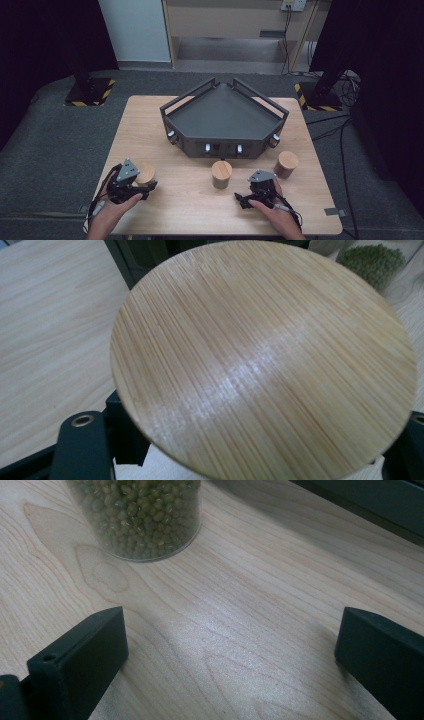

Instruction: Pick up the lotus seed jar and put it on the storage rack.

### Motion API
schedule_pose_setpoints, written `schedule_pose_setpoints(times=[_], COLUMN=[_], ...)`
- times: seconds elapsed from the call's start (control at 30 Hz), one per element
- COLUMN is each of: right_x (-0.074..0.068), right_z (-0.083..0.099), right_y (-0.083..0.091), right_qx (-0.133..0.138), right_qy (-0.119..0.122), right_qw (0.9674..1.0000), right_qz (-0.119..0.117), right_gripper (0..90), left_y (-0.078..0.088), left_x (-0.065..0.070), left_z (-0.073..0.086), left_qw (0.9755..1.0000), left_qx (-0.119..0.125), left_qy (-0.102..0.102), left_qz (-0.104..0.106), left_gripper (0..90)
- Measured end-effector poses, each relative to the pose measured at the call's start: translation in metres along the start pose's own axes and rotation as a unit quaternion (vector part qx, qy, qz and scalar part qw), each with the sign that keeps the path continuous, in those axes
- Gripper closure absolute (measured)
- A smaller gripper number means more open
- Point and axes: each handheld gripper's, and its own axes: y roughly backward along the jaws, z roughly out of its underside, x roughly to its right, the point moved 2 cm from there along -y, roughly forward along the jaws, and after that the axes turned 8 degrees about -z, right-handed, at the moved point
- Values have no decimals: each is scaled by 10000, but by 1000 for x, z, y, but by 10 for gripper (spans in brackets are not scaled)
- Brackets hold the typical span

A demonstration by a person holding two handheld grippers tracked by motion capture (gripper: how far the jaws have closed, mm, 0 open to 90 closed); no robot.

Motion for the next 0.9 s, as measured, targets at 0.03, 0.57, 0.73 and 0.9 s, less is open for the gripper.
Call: schedule_pose_setpoints(times=[0.03, 0.57, 0.73, 0.9], right_x=[0, 0, 0, 0], right_z=[0, 0, 0, 0], right_y=[0, 0, 0, 0], right_qx=[1, 3, 3, 2], right_qy=[-1, -5, -5, -3], right_qw=[10000, 10000, 10000, 10000], right_qz=[-1, -2, -3, -2], right_gripper=[7, 7, 7, 7], left_y=[-1, -6, -5, -4], left_x=[0, -6, -8, -7], left_z=[-2, -35, -49, -63], left_qw=[10000, 9995, 9994, 9990], left_qx=[10, -80, -105, -79], left_qy=[-14, -290, -321, -391], left_qz=[7, 103, 104, 194], left_gripper=[240, 240, 240, 240])
